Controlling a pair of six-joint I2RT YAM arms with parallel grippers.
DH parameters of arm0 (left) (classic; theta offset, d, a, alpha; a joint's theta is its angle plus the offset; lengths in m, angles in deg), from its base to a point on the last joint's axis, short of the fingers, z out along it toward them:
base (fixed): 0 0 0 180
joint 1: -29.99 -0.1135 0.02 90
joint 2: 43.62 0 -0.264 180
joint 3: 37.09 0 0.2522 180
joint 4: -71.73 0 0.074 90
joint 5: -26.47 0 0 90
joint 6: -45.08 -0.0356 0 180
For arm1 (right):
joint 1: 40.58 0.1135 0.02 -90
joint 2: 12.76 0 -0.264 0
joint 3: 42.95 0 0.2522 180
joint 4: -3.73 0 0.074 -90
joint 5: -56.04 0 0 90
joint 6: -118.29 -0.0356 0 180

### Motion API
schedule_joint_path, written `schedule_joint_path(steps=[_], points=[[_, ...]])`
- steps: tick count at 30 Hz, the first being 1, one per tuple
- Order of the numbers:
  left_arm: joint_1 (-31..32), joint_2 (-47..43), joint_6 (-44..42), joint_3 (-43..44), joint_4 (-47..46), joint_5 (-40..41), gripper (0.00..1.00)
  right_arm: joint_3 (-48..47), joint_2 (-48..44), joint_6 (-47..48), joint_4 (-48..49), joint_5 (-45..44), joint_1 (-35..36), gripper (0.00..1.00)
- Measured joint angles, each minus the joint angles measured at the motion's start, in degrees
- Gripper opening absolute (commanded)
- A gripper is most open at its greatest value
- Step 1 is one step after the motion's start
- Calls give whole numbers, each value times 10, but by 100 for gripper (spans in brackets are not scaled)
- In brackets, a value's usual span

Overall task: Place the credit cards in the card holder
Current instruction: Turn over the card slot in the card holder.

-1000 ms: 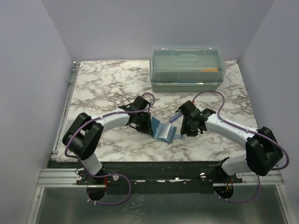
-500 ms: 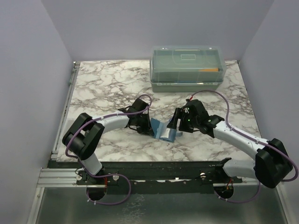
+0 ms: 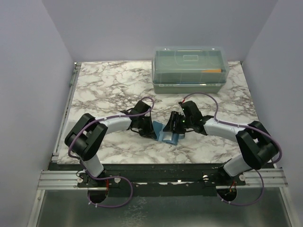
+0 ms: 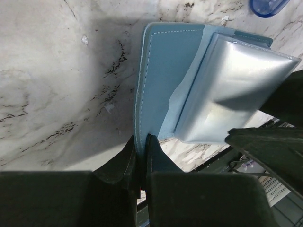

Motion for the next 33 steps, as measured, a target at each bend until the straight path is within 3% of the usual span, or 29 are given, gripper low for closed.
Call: schedule_joint_path(steps=[10, 13, 17, 20, 23, 25, 30, 33], points=[[0, 14, -7, 3, -7, -30, 0, -14, 69, -35, 136, 98, 13, 57], [0, 14, -7, 3, -7, -34, 16, -16, 92, -52, 153, 100, 14, 60], [-11, -9, -6, -8, -5, -37, 50, -7, 95, -68, 166, 92, 14, 61], [-29, -46, -5, -29, 7, -38, 61, 4, 95, -76, 173, 83, 14, 60], [-49, -90, -6, -40, 28, -39, 63, 11, 97, -80, 178, 82, 14, 56], [-55, -112, -7, -39, 35, -39, 57, 11, 103, -80, 184, 82, 14, 51], [-55, -143, -23, -20, 50, -48, 58, 11, 118, -79, 193, 89, 14, 50], [-54, -123, -35, 12, 46, -63, 43, 11, 115, -79, 190, 91, 14, 52]])
